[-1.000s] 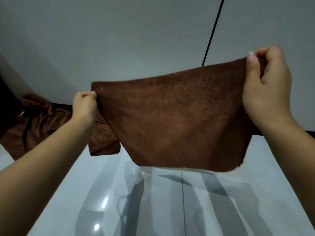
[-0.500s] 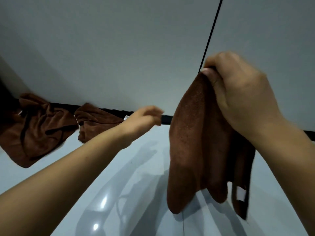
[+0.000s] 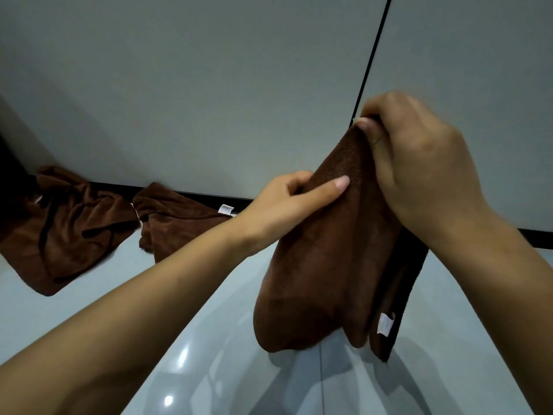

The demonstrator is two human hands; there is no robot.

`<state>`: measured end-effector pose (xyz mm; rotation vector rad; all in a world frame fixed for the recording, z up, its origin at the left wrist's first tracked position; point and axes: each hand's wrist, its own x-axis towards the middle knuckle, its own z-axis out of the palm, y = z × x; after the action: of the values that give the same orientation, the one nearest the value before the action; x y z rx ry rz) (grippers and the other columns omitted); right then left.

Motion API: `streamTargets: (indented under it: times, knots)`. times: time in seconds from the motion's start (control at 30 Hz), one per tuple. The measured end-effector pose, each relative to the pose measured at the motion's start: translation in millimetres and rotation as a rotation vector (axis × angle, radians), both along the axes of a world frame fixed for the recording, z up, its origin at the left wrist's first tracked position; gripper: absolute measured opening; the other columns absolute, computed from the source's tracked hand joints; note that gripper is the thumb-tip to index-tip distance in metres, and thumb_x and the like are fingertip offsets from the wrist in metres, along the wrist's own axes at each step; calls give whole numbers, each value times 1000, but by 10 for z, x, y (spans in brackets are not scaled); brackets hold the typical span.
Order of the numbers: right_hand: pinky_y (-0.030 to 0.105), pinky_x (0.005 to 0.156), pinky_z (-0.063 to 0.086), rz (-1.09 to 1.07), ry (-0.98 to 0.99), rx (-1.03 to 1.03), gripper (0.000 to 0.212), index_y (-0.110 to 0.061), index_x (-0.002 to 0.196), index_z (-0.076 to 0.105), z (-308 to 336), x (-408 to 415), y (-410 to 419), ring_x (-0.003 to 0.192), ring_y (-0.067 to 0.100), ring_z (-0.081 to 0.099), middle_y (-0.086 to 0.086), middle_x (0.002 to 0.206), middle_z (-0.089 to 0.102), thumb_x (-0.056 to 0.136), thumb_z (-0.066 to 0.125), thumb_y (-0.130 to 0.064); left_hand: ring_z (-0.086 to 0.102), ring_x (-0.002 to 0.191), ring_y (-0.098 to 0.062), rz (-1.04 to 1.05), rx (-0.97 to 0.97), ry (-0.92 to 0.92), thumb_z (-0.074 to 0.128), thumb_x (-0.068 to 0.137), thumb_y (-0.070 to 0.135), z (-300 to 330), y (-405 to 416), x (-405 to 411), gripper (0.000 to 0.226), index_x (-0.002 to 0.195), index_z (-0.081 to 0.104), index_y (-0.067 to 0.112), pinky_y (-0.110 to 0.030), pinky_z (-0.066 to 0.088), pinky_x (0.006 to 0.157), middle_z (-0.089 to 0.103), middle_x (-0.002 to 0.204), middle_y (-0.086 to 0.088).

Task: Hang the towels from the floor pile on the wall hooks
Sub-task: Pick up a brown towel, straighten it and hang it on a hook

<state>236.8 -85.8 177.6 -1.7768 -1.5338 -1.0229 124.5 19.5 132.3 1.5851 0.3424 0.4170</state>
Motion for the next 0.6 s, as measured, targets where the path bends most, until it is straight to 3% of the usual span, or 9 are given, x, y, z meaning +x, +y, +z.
streamTargets:
  times: [0.07,0.2,0.3,0.4,0.5,0.6]
  knots:
    - [34,54,44,-18,9,12,30,2,95,58,19,11,-12,63,33,54,17,82,59,99,40,-21,68,77,-12,38,22,36,65,64,48,-89,27,-35,52,96,66,6,-26,55,75,69,82,0]
    - [35,60,38,-52,58,39,31,3,97,57,85,65,-77,68,33,53,19,85,58,99,39,-23,67,69,-9,118,140,156,66,61,52,-278,186,-116,52,88,67,7,-25,55,67,69,76,1]
    - [31,64,31,-68,147,78,29,3,99,55,140,129,-131,73,29,50,18,89,59,99,41,-22,52,55,-4,199,241,157,64,78,43,-454,262,-134,36,69,54,10,-23,46,58,54,62,5]
    - [32,65,33,-92,187,60,28,3,100,55,120,140,-150,74,30,50,17,90,58,99,41,-22,37,49,0,338,270,59,55,92,28,-541,292,-78,35,64,40,15,-18,33,50,39,57,8]
    - [30,62,31,-114,217,40,27,2,99,54,72,143,-148,71,25,45,10,84,53,99,40,-21,31,53,-6,486,352,23,50,95,33,-505,329,-55,37,66,34,16,-25,30,53,33,59,5]
    - [28,63,28,-138,239,28,27,1,100,52,44,206,-184,72,18,40,1,85,44,99,39,-22,38,52,-14,589,639,70,50,91,47,-434,406,-144,44,64,35,15,-34,31,55,38,54,3]
